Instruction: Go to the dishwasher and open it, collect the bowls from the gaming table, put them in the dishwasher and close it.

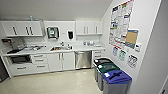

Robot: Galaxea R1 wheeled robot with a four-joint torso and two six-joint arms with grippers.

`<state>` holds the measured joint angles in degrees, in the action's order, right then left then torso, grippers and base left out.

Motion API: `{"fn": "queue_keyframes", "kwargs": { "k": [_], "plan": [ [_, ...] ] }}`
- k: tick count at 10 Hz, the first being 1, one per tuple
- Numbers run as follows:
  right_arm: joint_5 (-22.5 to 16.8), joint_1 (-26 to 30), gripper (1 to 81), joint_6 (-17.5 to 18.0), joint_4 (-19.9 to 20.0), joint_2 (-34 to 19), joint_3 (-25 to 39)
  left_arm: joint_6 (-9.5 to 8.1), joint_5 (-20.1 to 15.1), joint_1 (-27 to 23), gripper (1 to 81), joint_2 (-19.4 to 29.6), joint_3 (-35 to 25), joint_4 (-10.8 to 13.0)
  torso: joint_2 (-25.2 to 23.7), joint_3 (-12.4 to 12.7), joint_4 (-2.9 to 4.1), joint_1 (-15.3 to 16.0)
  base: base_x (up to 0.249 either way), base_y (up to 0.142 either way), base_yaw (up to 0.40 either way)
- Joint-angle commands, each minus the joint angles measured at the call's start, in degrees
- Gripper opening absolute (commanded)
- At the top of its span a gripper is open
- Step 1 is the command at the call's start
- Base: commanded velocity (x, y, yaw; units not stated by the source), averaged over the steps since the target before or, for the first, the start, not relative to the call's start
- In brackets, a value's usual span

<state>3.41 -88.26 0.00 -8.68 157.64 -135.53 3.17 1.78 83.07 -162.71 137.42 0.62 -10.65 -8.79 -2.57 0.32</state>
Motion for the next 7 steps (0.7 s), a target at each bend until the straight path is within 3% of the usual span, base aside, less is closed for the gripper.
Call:
{"fn": "queue_keyframes", "kwargs": {
  "k": [1,7],
  "plan": [
    [-2.5,2.9,81.1,-0.3,-0.5,-0.9,0.3,0.26,-2.4,-3.6,81.1,0.8,-0.6,-0.1,0.0,0.0,0.0,0.0,0.113,0.0,0.0],
    [-2.6,3.1,81.1,-0.3,-0.5,0.0,0.5,0.26,-2.3,-3.6,81.1,0.7,-0.6,-0.1,0.0,0.0,0.0,0.0,0.113,0.0,0.0]
  ]
}}
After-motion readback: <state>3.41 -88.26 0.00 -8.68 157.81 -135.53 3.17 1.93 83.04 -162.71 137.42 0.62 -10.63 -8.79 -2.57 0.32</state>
